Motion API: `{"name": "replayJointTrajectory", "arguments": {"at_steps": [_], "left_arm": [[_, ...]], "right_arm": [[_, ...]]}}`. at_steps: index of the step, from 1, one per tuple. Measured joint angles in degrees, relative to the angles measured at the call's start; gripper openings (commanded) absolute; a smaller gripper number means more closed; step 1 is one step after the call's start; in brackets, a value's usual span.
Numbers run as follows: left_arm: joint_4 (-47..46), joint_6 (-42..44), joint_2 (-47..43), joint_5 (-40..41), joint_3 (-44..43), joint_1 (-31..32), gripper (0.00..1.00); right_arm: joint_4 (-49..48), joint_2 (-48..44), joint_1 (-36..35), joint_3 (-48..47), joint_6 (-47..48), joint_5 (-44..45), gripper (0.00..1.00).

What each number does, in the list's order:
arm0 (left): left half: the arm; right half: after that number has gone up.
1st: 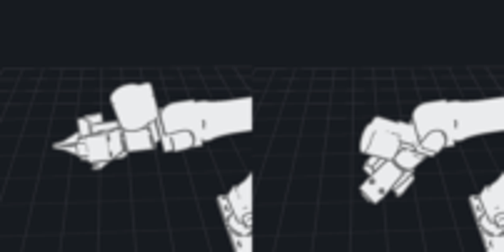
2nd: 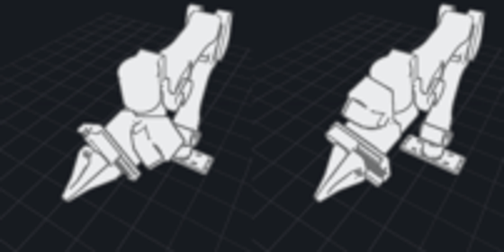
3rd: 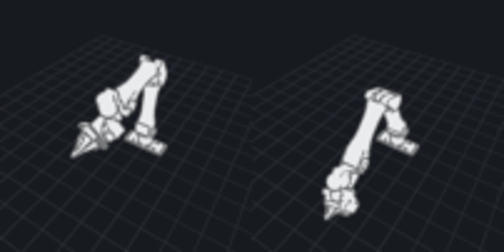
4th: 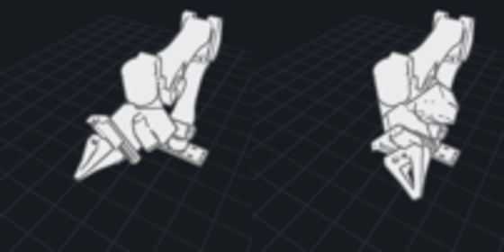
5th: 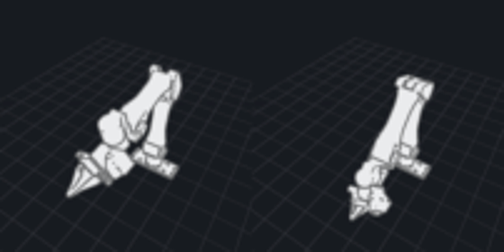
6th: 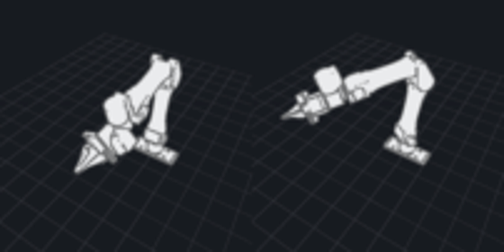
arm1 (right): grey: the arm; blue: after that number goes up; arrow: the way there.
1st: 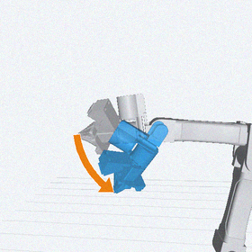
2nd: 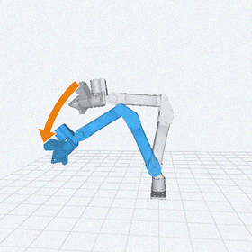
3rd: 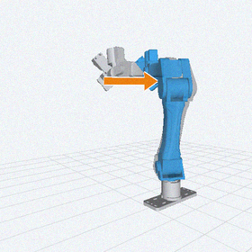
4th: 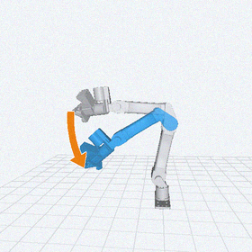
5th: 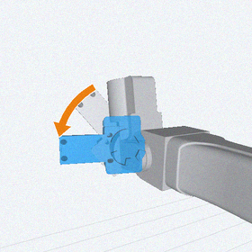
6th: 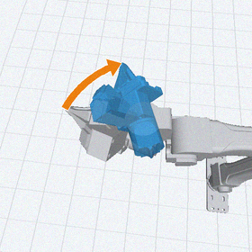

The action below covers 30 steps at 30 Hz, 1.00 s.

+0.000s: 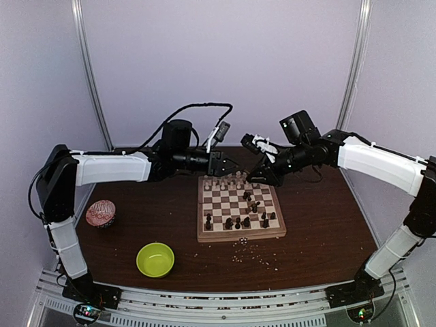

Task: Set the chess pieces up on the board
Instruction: Pass from the right arm to the left, then move the bishop to c8.

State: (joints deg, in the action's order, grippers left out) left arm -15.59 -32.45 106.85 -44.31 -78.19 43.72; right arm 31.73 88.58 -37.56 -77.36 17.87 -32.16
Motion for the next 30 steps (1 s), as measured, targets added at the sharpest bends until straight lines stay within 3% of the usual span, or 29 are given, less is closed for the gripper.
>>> {"name": "replayJointTrajectory", "arguments": {"at_steps": [7, 14, 21, 30], "left_arm": [[0.66, 0.28, 0.50, -0.57, -0.79, 0.26, 0.15], [4.09, 2.51, 0.63, -0.70, -2.23, 0.39, 0.13], [20.59, 15.21, 0.90, 2.84, -9.90, 2.51, 0.13], [42.86, 36.06, 5.60, 14.29, -19.04, 10.51, 0.13]], "right_arm": [[-0.09, 0.52, 0.00, 0.00, -0.28, 0.00, 0.13], [-0.04, 0.42, 0.72, 0.26, -0.68, 0.17, 0.42], [1.25, -6.21, 9.44, 8.39, 0.85, -2.80, 0.47], [0.39, -11.58, 21.09, 20.74, 1.03, -5.88, 0.48]]}}
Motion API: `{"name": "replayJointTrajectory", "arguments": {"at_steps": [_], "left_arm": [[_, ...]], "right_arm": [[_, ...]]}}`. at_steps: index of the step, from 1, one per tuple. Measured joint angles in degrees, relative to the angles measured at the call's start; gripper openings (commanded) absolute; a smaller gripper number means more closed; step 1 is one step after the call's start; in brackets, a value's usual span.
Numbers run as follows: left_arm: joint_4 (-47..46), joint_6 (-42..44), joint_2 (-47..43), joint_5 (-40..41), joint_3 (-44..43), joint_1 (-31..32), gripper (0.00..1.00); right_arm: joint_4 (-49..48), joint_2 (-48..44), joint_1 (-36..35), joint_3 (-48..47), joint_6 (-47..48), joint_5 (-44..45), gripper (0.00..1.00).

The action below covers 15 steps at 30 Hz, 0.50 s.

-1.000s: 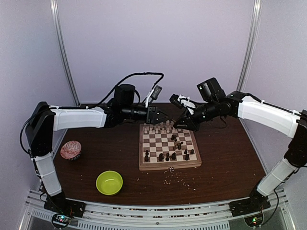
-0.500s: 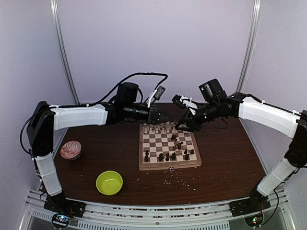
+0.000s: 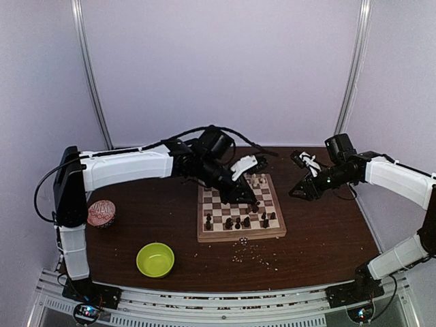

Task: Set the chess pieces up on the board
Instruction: Move the bishop to c8.

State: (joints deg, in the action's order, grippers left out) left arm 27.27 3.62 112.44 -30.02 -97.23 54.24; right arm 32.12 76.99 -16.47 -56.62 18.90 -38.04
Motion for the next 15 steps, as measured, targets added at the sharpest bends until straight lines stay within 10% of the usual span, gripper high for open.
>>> {"name": "replayJointTrajectory", "arguments": {"at_steps": [15], "left_arm": [[15.32, 11.82, 9.09, 13.68, -6.82, 7.52, 0.14]], "right_arm": [[-3.32, -1.79, 1.57, 0.96, -0.26, -0.55, 0.48]]}}
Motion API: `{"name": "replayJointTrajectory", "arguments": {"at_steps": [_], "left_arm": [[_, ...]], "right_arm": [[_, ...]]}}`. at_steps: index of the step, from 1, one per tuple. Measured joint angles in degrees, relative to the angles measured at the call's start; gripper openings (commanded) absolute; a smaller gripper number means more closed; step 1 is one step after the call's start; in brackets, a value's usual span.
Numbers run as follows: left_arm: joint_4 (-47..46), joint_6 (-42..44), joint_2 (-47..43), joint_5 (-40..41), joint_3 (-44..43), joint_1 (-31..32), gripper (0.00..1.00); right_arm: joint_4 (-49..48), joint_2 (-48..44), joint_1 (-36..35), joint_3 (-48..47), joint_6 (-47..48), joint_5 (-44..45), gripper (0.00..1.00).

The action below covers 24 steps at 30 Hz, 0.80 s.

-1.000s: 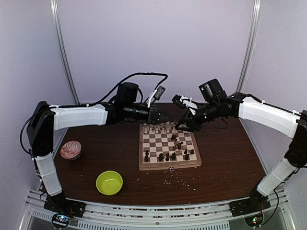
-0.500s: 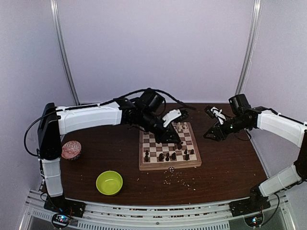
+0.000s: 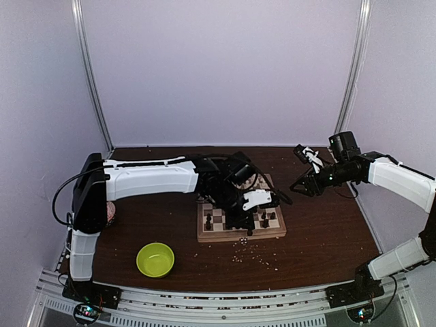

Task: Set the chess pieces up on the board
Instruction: Move the bishop to c8.

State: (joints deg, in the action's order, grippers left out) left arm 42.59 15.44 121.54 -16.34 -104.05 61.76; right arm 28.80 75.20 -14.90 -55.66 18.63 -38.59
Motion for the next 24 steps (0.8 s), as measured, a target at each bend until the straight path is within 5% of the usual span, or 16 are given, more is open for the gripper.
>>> {"name": "replayJointTrajectory", "arguments": {"at_steps": [15, 24], "left_arm": [[2.27, 0.11, 3.69, 4.57, -9.40, -0.07, 0.14], [5.70, 1.14, -2.89, 8.07, -4.02, -2.49, 0.15]], "right_arm": [[0.13, -0.37, 0.76, 0.00, 0.39, -1.51, 0.47], [1.64, 0.09, 0.79, -0.24, 1.25, -2.95, 0.46]]}}
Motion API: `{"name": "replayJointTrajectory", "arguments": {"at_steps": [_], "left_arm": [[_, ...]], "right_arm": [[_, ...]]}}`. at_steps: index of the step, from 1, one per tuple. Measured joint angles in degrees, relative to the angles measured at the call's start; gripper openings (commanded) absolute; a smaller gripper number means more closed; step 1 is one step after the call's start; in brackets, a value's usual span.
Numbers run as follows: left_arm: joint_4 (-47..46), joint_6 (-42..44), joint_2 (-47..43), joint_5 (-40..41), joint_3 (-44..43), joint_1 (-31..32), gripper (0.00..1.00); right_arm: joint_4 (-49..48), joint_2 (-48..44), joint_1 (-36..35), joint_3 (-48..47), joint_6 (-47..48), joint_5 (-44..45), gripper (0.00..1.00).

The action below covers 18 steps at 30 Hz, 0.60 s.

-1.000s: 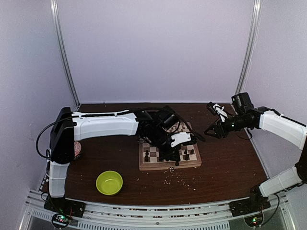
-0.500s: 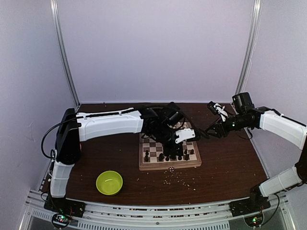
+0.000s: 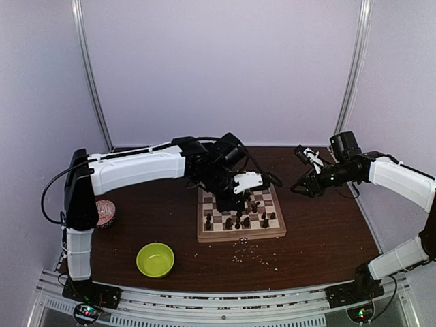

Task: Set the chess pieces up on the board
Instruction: Move the bishop to c8.

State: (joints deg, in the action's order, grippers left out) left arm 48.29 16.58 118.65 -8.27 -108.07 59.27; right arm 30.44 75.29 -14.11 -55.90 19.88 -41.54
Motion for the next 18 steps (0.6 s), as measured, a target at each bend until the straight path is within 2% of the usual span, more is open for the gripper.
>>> {"name": "replayJointTrajectory", "arguments": {"at_steps": [4, 8, 12, 18], "left_arm": [[0.76, 0.02, -6.71, 1.03, 5.33, -2.29, 0.15], [0.79, -0.50, -12.50, 1.33, 10.51, -4.04, 0.15], [-0.92, -1.64, -16.61, 1.53, 16.63, -5.29, 0.15], [-3.39, -3.41, -19.82, 1.46, 24.39, -6.64, 0.15]], "right_arm": [[1.75, 0.20, -1.18, -0.72, 2.08, 0.28, 0.44], [4.37, 3.06, -6.56, -4.24, 4.68, 1.62, 0.42], [6.69, 9.22, -14.97, -9.27, 7.08, 6.03, 0.42], [10.08, 20.44, -22.38, -18.27, 9.01, 11.04, 0.43]]}}
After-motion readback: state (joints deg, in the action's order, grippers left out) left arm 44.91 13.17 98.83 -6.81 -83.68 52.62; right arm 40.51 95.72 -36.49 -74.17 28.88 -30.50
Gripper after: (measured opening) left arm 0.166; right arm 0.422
